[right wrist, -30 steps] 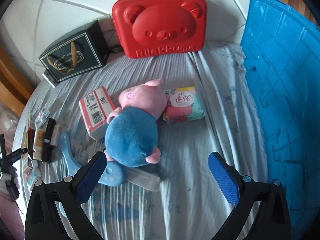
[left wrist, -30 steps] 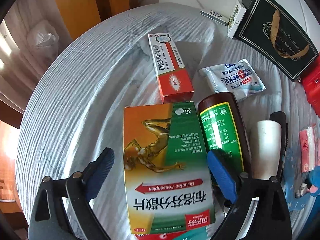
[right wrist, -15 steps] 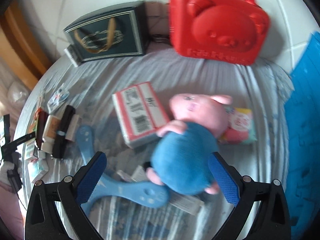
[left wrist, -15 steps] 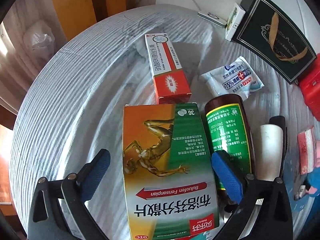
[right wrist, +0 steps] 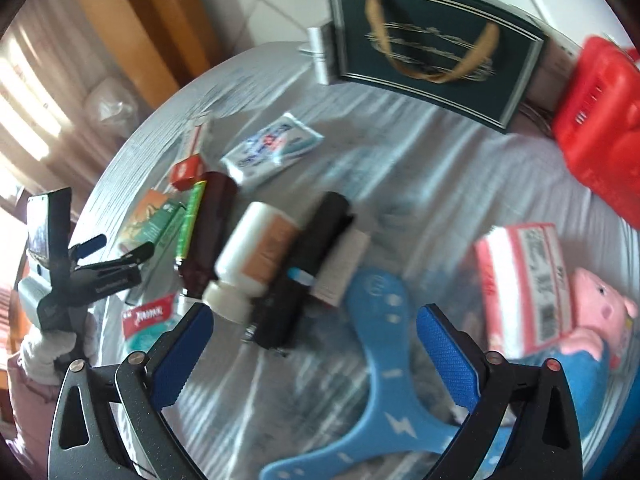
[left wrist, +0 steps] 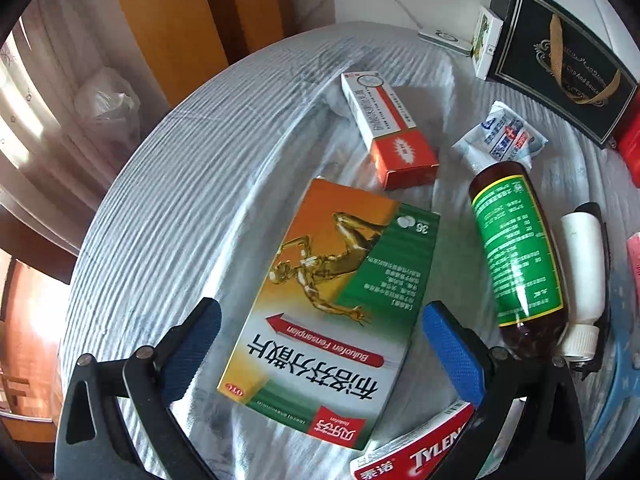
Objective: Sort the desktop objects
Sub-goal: 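Grasp the green-orange ibuprofen box with left tool while right tool grasps the brown bottle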
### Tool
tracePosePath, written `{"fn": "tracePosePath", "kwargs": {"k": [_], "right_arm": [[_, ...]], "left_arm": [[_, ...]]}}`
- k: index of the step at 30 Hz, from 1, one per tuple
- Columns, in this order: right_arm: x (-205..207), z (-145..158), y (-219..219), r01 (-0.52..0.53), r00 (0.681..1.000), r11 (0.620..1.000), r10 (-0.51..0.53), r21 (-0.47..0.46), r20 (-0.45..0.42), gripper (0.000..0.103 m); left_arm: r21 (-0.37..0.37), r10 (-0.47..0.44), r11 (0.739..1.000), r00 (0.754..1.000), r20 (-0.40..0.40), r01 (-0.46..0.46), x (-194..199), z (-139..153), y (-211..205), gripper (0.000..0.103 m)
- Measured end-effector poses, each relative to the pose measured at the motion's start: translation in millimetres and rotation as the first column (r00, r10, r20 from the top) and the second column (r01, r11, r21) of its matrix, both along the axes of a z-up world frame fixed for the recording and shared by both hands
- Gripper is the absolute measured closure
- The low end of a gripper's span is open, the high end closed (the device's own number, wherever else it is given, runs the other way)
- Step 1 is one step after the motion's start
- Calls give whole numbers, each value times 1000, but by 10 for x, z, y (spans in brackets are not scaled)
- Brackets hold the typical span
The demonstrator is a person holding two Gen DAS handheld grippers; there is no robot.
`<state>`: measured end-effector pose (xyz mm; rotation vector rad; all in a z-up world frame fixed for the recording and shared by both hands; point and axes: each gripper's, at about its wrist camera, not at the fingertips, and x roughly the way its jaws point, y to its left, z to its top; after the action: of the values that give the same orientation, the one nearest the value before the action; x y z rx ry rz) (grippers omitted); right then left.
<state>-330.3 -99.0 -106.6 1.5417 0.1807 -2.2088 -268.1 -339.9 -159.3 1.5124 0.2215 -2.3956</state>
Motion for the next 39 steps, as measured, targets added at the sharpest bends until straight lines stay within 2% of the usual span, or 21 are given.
{"fn": "tracePosePath", "kwargs": {"k": [2, 5, 6, 8, 11, 12, 14, 16, 25, 27, 28, 32, 39], "right_arm": [[-28, -3, -148, -8, 1000, 1000, 8, 9, 1, 0], [-89, -1, -434, -40, 999, 999, 40, 14, -11, 0], [-115, -15, -563, -57, 998, 998, 58, 18, -6, 0], [-152, -52, -772, -90, 996, 996, 90, 16, 16, 0], [-235, -178, -1116, -143, 989, 989, 141, 37, 52, 1], [-258, -238, -1232, -162, 985, 985, 159, 55, 63, 4], [-288, -328, -1368, -180, 982, 980, 174, 82, 77, 29], [-328, -445, -1516, -195, 977, 975, 184, 104, 107, 39], [-385, -836, -1750, -231, 966, 954, 202, 193, 159, 32], [-392, -942, -1757, -235, 965, 949, 201, 212, 168, 37], [-389, -972, -1747, -231, 967, 947, 198, 222, 162, 49], [-323, -876, -1656, -218, 971, 960, 195, 173, 138, 51], [-49, -263, -1329, -196, 980, 980, 194, 46, 39, 52]], "left_arm": [[44, -18, 999, 1000, -9, 19, -59, -21, -10, 0], [8, -24, 1000, 997, 73, 23, -199, -216, -27, 0], [28, -27, 999, 996, 85, 25, -198, -275, -55, 0], [68, -28, 997, 998, 58, 24, -247, -315, -91, 6], [72, -29, 997, 999, 44, 26, -132, -289, -180, 9], [80, -12, 997, 999, 35, 10, -81, -275, -241, 9], [98, 19, 995, 1000, 17, -20, -25, -249, -334, 9], [115, 45, 992, 999, -5, -44, 12, -227, -416, 9], [99, 76, 992, 996, -44, -72, 186, -131, -400, 9], [99, 82, 992, 995, -55, -77, 203, -93, -379, 10], [97, 83, 992, 995, -61, -77, 216, -63, -372, 10], [73, 77, 995, 993, -91, -70, 290, 91, -335, 11], [73, 47, 997, 985, -167, -35, 474, 461, -108, 13]]}}
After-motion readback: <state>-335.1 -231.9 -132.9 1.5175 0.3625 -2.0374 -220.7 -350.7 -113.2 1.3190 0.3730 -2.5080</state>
